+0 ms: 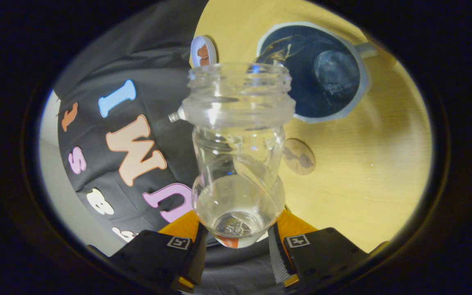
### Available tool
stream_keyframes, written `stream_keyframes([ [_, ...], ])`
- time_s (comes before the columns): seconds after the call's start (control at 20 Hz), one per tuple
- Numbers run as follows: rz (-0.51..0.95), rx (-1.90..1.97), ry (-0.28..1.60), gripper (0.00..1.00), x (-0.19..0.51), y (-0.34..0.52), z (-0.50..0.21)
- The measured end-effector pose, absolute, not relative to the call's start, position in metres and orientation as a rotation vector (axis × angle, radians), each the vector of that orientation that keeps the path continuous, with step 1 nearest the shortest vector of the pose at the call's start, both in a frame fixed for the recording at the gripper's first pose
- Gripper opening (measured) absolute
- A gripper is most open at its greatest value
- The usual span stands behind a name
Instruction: Take the bottle from table, then pour the juice into the cup, finally place the bottle on the coaster
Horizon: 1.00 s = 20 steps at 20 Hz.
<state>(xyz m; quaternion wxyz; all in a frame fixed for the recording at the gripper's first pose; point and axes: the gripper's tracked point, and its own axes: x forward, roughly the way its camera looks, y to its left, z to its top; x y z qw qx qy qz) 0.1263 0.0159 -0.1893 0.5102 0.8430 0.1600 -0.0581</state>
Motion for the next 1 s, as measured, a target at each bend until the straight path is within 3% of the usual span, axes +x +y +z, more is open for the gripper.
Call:
stream_keyframes([
  [1.0, -0.155, 2.145, 0.362, 0.69, 0.129, 0.008, -0.167],
])
